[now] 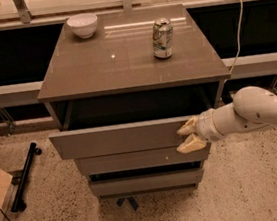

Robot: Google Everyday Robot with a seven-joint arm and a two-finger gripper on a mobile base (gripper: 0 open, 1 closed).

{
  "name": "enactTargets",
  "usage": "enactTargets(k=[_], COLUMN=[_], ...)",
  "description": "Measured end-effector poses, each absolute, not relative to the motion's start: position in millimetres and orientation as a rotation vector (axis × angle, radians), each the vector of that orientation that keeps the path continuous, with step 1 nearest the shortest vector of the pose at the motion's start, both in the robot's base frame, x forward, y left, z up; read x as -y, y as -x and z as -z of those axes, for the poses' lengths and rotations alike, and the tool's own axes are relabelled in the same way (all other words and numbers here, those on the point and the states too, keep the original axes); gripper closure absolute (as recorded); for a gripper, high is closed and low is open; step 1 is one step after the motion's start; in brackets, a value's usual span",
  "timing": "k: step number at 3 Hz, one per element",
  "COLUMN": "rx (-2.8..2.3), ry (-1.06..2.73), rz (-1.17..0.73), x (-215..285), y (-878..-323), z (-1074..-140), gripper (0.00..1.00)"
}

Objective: Close top drawer

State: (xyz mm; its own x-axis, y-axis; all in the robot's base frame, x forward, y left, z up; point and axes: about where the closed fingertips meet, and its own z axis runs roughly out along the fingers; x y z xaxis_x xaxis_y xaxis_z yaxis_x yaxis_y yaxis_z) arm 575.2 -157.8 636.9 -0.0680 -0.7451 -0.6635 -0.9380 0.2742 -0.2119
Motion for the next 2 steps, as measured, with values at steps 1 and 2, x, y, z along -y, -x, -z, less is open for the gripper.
enactTargets(k=[1,2], rx=[-1.858,-1.858], ry=[1.522,1.522], rz=[-0.361,-0.361], x=[156.1,156.1], y=[-575.0,-575.0], z=[-636.0,-636.0], gripper=[0.00,0.00])
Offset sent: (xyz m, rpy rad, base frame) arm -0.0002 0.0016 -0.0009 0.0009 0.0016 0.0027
